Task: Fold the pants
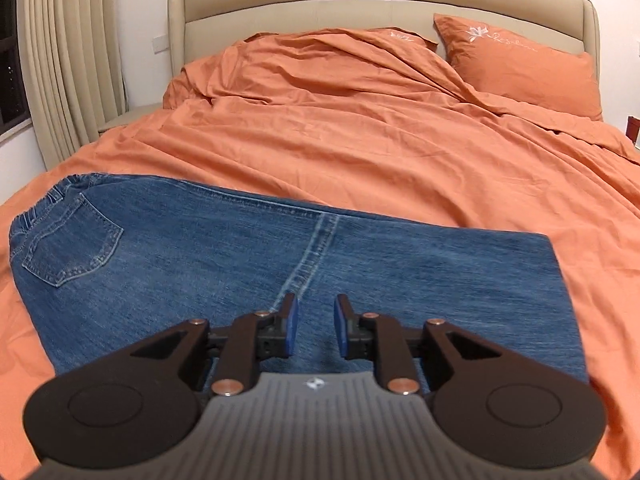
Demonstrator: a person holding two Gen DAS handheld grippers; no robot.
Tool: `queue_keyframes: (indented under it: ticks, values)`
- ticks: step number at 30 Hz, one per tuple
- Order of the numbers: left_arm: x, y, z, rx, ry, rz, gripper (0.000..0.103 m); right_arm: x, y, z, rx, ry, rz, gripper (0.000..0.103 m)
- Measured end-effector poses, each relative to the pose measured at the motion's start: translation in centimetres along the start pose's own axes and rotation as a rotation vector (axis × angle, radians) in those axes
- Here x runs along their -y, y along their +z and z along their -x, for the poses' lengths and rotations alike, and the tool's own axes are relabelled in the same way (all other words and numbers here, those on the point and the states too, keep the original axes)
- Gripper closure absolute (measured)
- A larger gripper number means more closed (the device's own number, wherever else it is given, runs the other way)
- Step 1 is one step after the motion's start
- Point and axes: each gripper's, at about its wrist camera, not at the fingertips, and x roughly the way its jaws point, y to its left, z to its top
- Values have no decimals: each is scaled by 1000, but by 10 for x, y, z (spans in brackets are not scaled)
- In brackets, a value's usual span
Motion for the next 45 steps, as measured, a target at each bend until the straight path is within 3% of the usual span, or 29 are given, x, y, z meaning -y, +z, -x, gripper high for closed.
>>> queue_keyframes:
  ticks: [5, 10, 13, 20, 23, 24, 27, 30, 36, 40, 45]
  values:
    - [-48, -11, -42, -6, -102, 218, 36, -4, 3, -11, 19, 2, 0, 87]
    - [-68, -17, -74, -3, -169, 323, 36, 0, -1, -32, -35, 15, -18, 87]
    - [-75, -18, -89, -3, -189, 368, 36, 0, -6, -46, -102, 3, -19, 87]
    - [-69, -14, -102, 11, -163, 325, 36, -3, -10, -53, -108, -15, -7, 87]
    - [-60, -12, -101, 19, -113, 303, 49, -2, -12, -53, -108, -13, -11, 88]
    - [-58, -12, -99, 22, -96, 309, 64, -1, -11, -52, -109, -12, -17, 88]
    - [-49, -5, -89, 19, -48, 343, 77, 1, -10, -46, -104, -16, -35, 88]
    - [-21, 4, -62, 71, -11, 254, 83, 5, -7, -35, -82, -15, -60, 87]
    - [66, 8, 15, 214, -43, 31, 84, 17, 3, -8, -29, 21, -122, 87]
    - [142, -9, 49, 300, -34, -158, 83, 29, 6, 10, -24, 35, -168, 87]
    - [242, -51, 57, 349, -17, -418, 83, 54, 6, 32, -23, 62, -254, 87]
